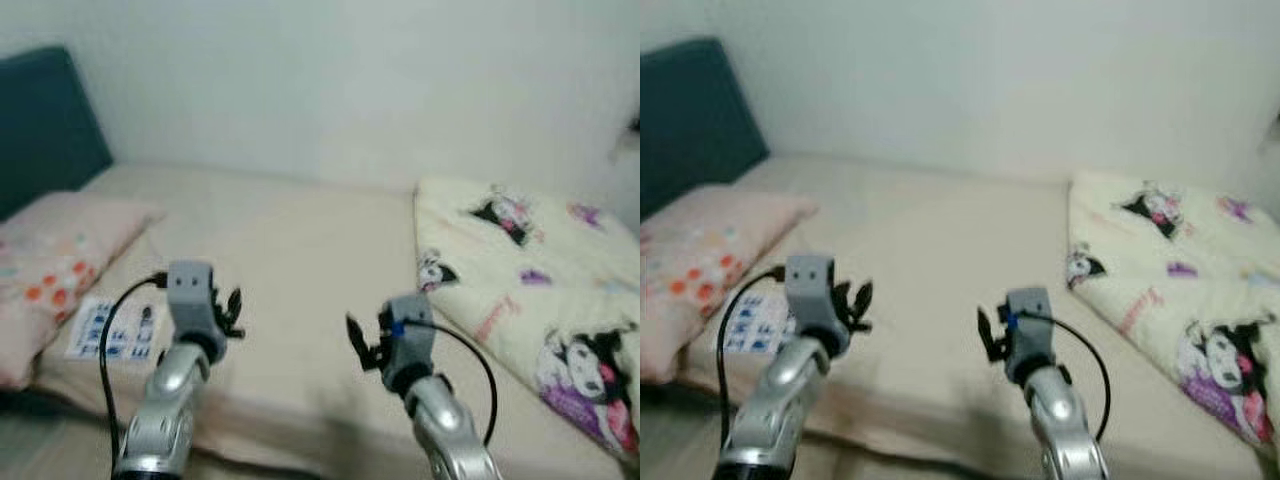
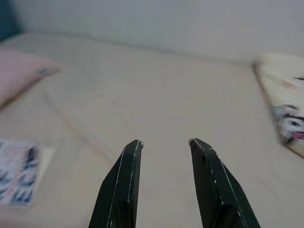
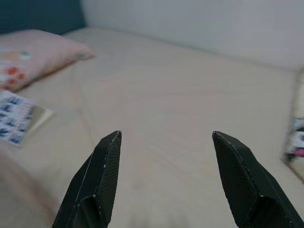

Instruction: Clean up the room

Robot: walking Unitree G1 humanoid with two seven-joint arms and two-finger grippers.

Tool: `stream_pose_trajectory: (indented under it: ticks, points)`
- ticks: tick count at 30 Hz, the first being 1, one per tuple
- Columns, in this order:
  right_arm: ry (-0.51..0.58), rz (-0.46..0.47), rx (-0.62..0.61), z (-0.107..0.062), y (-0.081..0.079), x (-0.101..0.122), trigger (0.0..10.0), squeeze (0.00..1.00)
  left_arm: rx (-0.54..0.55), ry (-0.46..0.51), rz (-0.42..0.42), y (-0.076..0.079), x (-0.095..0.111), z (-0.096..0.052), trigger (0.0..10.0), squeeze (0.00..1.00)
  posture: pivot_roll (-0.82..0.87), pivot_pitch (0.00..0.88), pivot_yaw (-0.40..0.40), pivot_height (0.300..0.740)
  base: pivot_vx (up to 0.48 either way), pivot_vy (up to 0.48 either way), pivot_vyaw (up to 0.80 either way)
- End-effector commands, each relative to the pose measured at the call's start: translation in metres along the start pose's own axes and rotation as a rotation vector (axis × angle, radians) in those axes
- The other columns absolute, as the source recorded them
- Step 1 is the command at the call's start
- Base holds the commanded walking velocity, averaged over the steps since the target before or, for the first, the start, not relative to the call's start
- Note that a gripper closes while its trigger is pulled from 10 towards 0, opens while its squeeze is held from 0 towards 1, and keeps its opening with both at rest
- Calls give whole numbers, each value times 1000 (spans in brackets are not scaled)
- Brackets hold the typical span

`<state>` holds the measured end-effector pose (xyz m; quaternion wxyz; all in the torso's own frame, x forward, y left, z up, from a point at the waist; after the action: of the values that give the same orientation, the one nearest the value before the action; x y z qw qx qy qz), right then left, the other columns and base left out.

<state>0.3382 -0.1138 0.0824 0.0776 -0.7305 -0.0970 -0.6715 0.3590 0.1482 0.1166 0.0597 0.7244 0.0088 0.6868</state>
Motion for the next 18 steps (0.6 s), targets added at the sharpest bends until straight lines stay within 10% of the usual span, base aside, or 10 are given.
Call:
stream_pose_trajectory:
  ticks: [1, 18]
  points:
    - [-3, 25, -27, -3, 7, -2, 10000, 0, -6, -17, 2, 2, -4, 0, 10000, 0, -4, 0, -5, 740, 0, -480, 0]
    - [1, 26, -39, -5, 10, -1, 10000, 0, -21, -26, 5, 5, -5, 2, 10000, 0, -15, 0, 12, 740, 0, -480, 0]
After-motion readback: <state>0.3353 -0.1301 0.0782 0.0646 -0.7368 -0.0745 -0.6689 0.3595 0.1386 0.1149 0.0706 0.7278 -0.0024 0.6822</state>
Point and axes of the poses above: a point about 5 cm out from each wrist's last joint towards the gripper, its own z axis pointing out of the wrist towards the gripper, its own x axis along the axis of the wrist's last joint, y = z × x, the point moved 6 cm from there along z, pointing out of the wrist towards the gripper
